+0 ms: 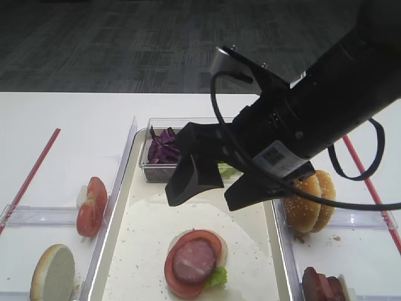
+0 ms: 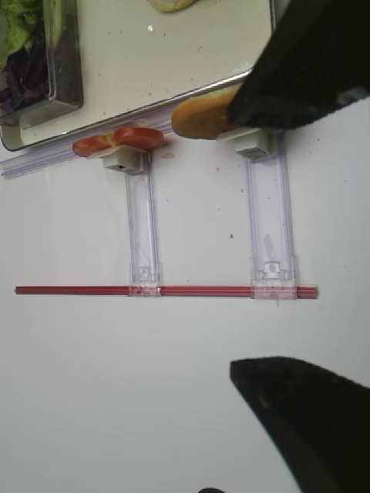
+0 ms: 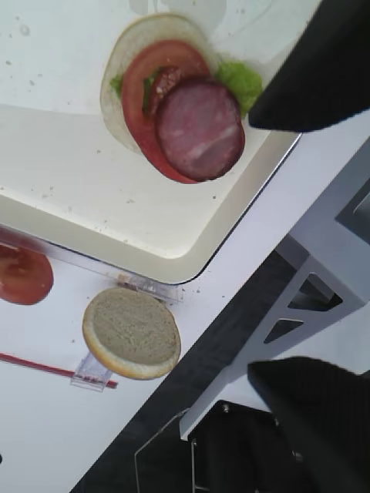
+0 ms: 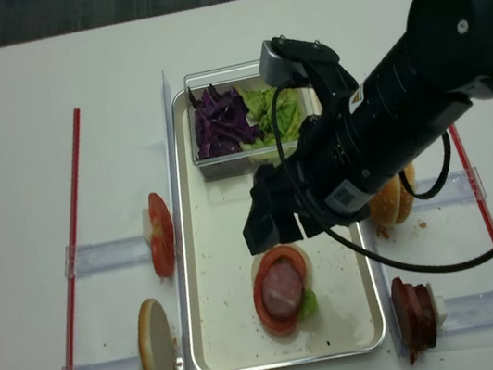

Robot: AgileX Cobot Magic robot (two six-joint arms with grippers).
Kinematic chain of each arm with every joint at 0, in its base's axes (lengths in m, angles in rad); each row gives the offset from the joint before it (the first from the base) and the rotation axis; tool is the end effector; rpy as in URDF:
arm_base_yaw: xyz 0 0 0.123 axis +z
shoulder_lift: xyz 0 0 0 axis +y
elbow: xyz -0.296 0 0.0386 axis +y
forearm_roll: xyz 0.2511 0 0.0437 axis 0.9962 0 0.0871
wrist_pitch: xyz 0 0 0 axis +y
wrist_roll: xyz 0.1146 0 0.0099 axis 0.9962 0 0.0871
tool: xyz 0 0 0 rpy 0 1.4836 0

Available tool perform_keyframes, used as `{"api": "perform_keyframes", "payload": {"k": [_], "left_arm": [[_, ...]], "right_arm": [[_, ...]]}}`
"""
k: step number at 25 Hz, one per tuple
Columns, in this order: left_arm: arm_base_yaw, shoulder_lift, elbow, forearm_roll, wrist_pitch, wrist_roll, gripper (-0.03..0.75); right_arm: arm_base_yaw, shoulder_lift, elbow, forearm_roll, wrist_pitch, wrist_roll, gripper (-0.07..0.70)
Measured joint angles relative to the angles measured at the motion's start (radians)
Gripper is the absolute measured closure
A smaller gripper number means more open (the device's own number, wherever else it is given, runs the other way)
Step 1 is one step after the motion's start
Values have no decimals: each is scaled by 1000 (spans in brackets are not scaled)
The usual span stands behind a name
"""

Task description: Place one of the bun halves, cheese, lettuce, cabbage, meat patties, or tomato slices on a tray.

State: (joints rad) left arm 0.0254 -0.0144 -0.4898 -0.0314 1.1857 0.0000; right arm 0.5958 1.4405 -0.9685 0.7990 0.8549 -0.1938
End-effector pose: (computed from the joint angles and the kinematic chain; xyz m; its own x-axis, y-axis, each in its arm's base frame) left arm -0.0025 -0.0034 0.2524 -0.5596 -0.0260 -0.8284 -0.0079 0.9996 -0.0261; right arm 0.2055 0.2145 0.2618 -0.9341 -0.2380 -0.2663 -0.3553 0.6954 0.6247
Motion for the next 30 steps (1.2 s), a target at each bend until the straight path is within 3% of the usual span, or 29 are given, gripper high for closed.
{"api": "perform_keyframes", "payload": {"k": [5, 15, 22, 30], "left_arm": [[0, 0, 0, 0, 0, 0, 161], [0, 0, 0, 0, 0, 0, 161], [0, 0, 0, 0, 0, 0, 161], [0, 0, 0, 0, 0, 0, 161]], "right_arm": [[0, 0, 0, -77, -25, 0, 20], [0, 0, 0, -365, -122, 44, 22], [0, 0, 0, -531, -132, 44, 22], [0, 0, 0, -594, -137, 44, 22]]}}
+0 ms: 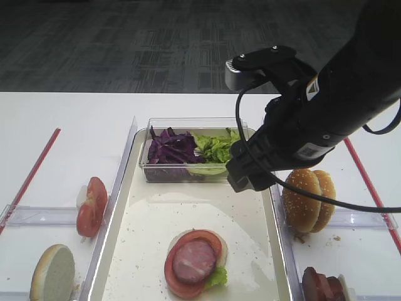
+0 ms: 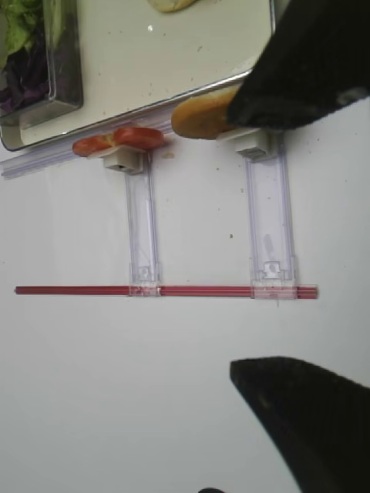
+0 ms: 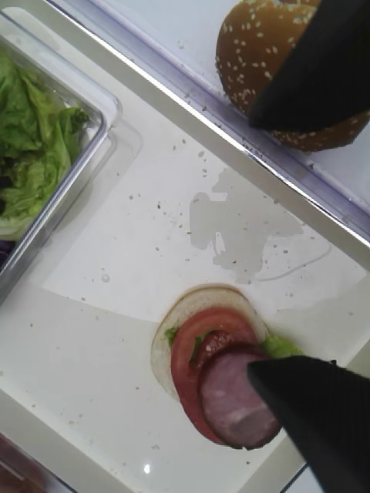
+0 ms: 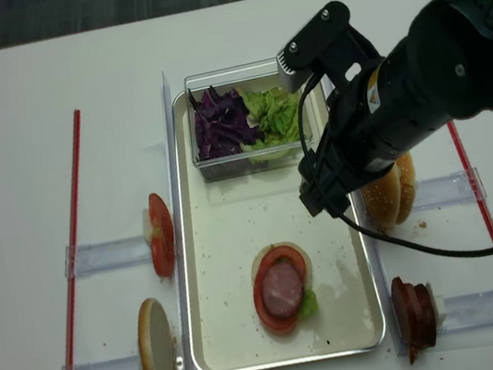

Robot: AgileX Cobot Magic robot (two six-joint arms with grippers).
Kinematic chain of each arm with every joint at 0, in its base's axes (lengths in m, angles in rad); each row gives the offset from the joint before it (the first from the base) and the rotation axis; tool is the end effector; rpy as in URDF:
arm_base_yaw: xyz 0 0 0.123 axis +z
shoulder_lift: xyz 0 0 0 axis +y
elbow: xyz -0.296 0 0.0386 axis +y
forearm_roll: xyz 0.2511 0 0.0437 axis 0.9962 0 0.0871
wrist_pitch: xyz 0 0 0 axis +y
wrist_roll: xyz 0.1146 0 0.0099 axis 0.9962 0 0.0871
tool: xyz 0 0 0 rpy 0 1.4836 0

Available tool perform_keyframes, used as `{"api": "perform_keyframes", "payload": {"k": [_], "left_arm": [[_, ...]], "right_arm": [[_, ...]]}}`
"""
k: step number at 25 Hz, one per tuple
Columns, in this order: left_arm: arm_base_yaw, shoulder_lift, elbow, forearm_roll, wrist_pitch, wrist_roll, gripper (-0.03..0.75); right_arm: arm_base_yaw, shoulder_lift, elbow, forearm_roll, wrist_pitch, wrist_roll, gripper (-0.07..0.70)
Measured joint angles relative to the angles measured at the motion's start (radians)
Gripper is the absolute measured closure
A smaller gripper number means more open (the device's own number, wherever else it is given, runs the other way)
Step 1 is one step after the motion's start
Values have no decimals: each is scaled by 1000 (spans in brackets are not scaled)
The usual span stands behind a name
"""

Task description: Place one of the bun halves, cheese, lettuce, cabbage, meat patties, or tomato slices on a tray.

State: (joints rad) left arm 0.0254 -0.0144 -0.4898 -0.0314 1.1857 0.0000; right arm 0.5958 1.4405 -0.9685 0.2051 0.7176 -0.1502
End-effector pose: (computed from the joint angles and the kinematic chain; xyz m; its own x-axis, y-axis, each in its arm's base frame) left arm -0.0025 -0.0034 0.2524 -0.5596 -0.0260 -0.8284 -0.0079 0.9996 -0.0261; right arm 0.2361 0.1787 0.2450 -0.7378 -0.4939 -0.4601 -0.6033 0.7882 0.1213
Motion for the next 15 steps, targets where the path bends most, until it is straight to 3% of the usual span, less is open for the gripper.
{"api": "perform_keyframes", "payload": {"k": [5, 10, 13, 15], "left_arm": [[0, 0, 0, 0, 0, 0, 161], [0, 0, 0, 0, 0, 0, 161], [0, 0, 0, 0, 0, 0, 161], [0, 0, 0, 0, 0, 0, 161]], "right_arm": [[0, 0, 0, -14, -10, 31, 22], [0, 0, 0, -158, -26, 171, 22], [-2, 0, 0, -286, -12, 274, 22], [-38, 0, 0, -305, 1, 317, 22]]}}
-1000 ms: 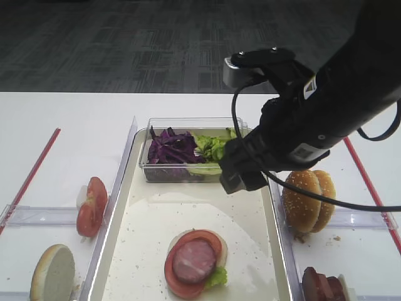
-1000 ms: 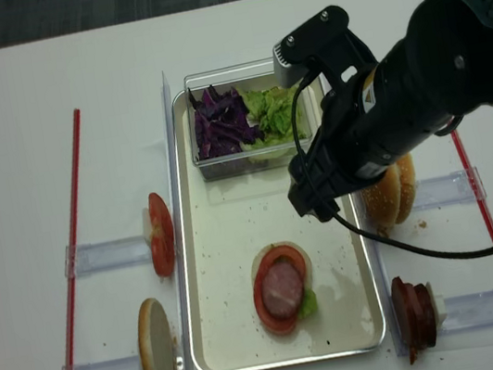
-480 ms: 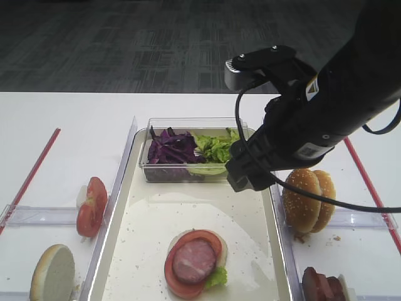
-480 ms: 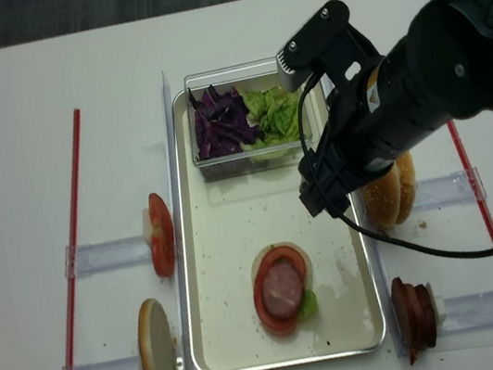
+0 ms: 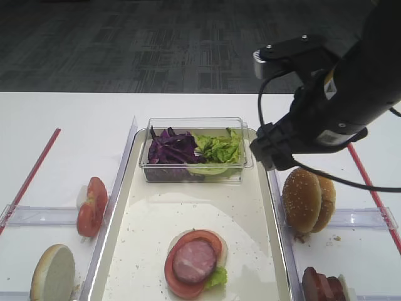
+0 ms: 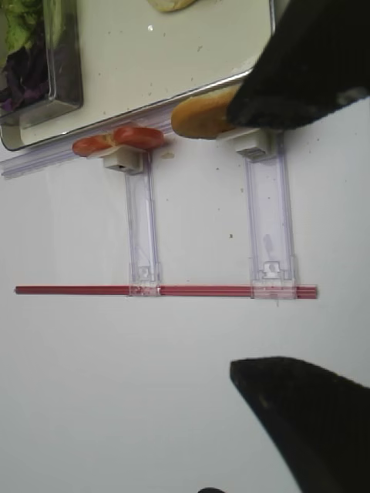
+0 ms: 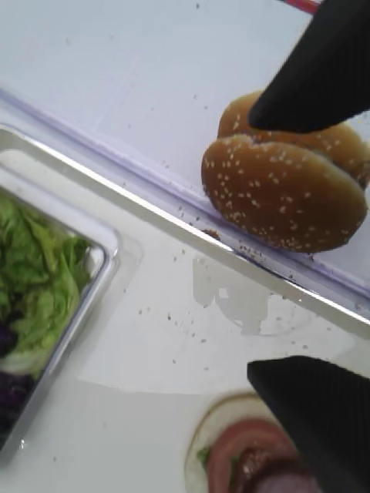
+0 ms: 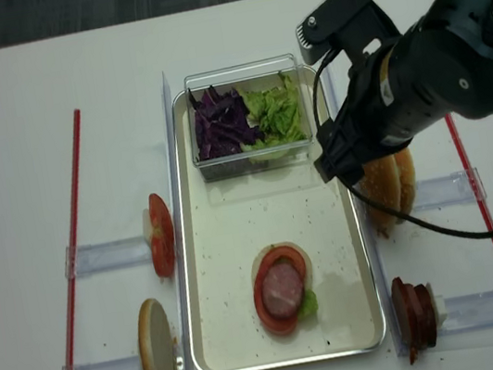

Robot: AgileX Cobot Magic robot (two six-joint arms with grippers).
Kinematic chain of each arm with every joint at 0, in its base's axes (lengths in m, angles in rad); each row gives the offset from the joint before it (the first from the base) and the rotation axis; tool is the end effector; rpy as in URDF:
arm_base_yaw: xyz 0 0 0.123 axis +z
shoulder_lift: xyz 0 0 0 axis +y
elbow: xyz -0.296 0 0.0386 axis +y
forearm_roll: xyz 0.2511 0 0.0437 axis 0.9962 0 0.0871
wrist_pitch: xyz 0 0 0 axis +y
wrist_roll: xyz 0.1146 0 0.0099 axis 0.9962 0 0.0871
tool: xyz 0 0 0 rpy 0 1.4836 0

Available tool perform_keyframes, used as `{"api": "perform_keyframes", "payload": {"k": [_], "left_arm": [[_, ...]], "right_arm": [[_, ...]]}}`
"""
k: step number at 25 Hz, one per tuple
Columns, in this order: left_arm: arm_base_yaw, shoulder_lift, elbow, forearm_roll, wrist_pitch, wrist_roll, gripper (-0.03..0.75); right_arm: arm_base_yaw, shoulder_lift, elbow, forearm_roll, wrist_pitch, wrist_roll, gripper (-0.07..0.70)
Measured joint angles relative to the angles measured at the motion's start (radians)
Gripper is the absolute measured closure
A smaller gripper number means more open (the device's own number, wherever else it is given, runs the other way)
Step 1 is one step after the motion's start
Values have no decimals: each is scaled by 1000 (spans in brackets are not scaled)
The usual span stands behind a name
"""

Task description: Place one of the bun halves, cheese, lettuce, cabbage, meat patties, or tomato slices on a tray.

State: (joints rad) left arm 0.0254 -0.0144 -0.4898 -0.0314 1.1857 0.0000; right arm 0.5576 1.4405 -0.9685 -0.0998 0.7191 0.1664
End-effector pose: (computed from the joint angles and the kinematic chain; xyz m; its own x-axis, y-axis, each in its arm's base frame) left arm -0.0025 -0.0034 0.2524 -0.5596 -0.0260 -0.8284 -0.0079 0.9996 -0.0261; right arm 0.2544 0.1498 0.2438 -0.7994 -0.3914 -0.4558 -0.4318 0.9018 -0.0171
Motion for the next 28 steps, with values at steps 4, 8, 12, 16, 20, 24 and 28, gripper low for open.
{"api": "perform_keyframes", "payload": {"k": [4, 8, 12, 16, 20, 24, 28], "left_arm": [[0, 0, 0, 0, 0, 0, 161], [0, 0, 0, 0, 0, 0, 161], [0, 0, 0, 0, 0, 0, 161], [0, 0, 0, 0, 0, 0, 161], [0, 0, 0, 0, 0, 0, 161], [0, 0, 0, 0, 0, 0, 161], [0, 0, 0, 0, 0, 0, 161]], "right_arm": [[-158, 0, 0, 107, 37, -71, 22], [-347, 0, 0, 229, 80, -196, 22], [-513, 0, 0, 250, 111, -265, 23], [-594, 0, 0, 250, 122, -303, 24], [-616, 0, 0, 248, 126, -311, 24], [-618, 0, 0, 258, 133, -315, 25], [-619, 0, 2, 276, 163, -329, 25]]}}
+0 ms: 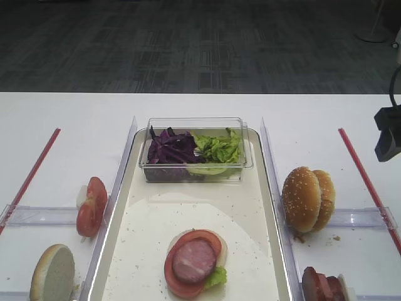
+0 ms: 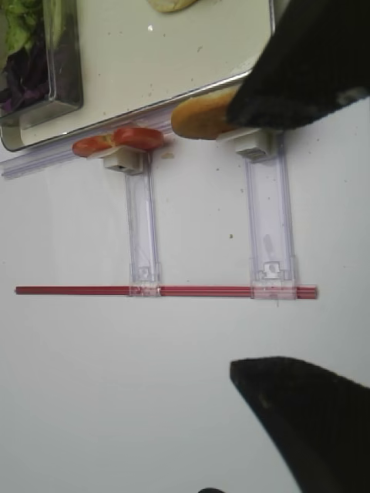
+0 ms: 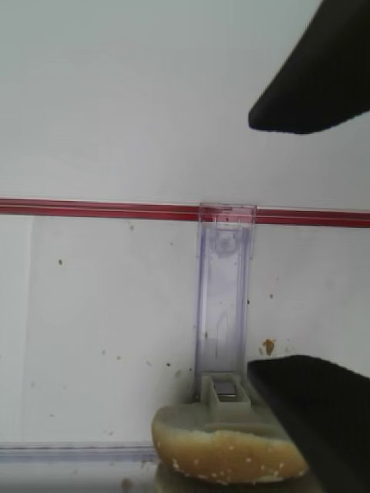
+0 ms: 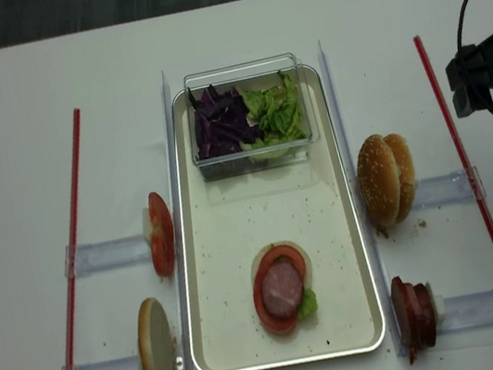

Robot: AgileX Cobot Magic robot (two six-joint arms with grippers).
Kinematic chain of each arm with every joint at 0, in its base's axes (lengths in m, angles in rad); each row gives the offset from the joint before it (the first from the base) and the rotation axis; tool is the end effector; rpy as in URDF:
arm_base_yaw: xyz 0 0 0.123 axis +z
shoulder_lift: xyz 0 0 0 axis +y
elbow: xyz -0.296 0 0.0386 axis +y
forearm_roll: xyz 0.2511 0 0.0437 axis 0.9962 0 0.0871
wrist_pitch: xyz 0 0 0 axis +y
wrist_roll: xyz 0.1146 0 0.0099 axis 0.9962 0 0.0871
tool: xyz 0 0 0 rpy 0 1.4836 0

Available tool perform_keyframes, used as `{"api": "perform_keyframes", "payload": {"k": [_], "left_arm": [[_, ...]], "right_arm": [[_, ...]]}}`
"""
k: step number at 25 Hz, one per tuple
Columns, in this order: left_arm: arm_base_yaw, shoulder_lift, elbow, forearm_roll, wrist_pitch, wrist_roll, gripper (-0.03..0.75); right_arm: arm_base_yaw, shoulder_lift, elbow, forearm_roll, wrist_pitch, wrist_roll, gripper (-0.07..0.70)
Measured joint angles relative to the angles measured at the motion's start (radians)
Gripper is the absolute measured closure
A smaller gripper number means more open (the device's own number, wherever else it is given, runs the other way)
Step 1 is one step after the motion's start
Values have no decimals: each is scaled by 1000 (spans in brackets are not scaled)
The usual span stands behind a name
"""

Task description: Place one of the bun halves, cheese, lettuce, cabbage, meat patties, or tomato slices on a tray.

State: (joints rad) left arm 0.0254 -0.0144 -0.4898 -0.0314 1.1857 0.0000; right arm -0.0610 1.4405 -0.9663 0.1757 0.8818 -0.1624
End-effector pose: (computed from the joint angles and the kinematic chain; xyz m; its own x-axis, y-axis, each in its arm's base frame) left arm -0.0025 -0.0034 0.2524 -0.5596 -0.0260 -0.8284 -0.0079 0.9996 -0.0261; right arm 0.2782 -0.0014 0.2371 -0.9505 0.0084 -0.3107 -0.0282 0.9932 0.1131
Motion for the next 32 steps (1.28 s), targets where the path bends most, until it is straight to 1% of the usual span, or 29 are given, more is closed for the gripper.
{"api": "perform_keyframes", "payload": {"k": [2, 4, 10, 14, 17, 23, 30, 32], "left_arm": [[0, 0, 0, 0, 0, 0, 161], [0, 0, 0, 0, 0, 0, 161], [0, 0, 0, 0, 0, 0, 161], [0, 0, 0, 0, 0, 0, 161], [0, 0, 0, 0, 0, 0, 161], [0, 0, 0, 0, 0, 0, 161], [0, 0, 0, 0, 0, 0, 161], [0, 0, 0, 0, 0, 0, 161]], "right_arm": [[0, -4, 22, 6, 4, -6, 25], [0, -20, 74, 6, 2, -10, 25], [0, -138, 283, 8, -61, -15, 25], [0, -261, 383, 19, -64, -16, 25], [0, -371, 419, 21, -28, -17, 25], [0, -580, 426, 23, 72, 6, 25], [0, -726, 427, 23, 160, 10, 25], [0, -767, 432, 18, 175, 11, 25]]}}
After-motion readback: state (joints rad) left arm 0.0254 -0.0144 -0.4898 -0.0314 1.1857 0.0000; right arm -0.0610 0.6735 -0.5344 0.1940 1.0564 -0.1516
